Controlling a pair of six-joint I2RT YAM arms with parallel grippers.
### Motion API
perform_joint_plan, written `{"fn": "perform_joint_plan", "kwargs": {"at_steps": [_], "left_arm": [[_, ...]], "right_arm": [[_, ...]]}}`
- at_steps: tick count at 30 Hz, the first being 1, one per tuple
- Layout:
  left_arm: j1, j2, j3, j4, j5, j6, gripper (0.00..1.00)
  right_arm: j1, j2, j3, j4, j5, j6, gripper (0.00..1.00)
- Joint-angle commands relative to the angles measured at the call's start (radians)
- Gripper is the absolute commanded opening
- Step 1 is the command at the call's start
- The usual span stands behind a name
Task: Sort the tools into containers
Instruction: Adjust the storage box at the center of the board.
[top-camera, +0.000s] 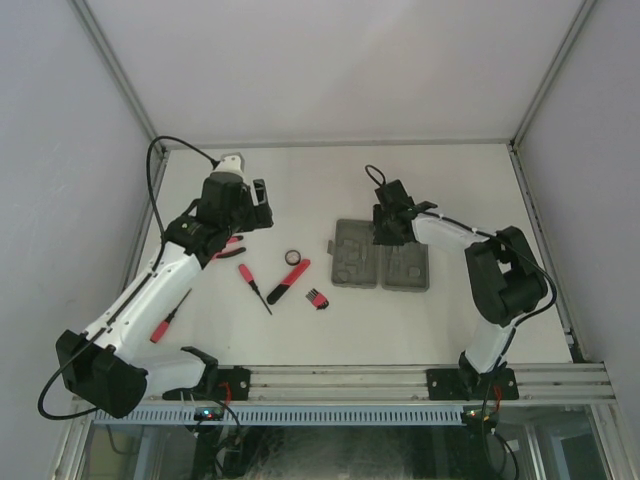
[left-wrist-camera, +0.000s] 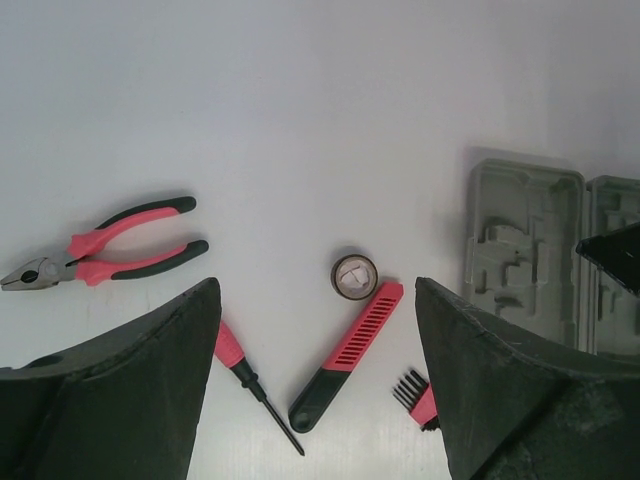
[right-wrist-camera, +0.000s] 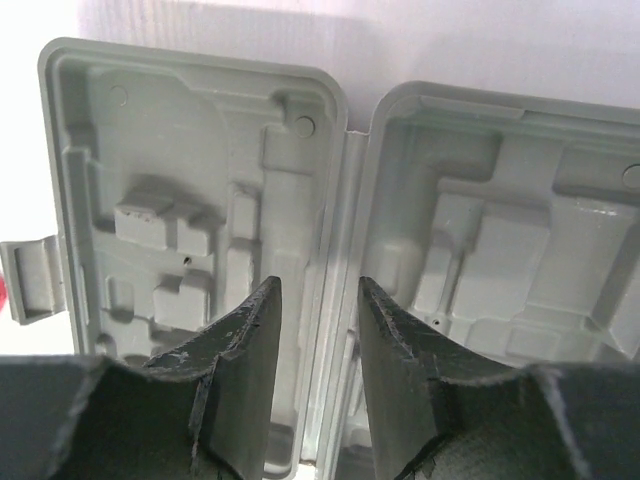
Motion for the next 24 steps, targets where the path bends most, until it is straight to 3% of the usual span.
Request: {"fn": "perform_joint_plan", "kwargs": {"at_steps": [1, 24], "left_arm": [[0.007, -0.022, -0.023, 0.012, 0.012, -0.01, 0.82], [0.028, 0.001, -0.07, -0.03, -0.062, -0.076, 0.77]], "right_arm": [[0.009, 0.021, 0.054, -0.037, 0.044, -0.017, 0.36], [0.015, 0.161, 0.193, -0.018, 0.017, -0.101, 0.27]]}}
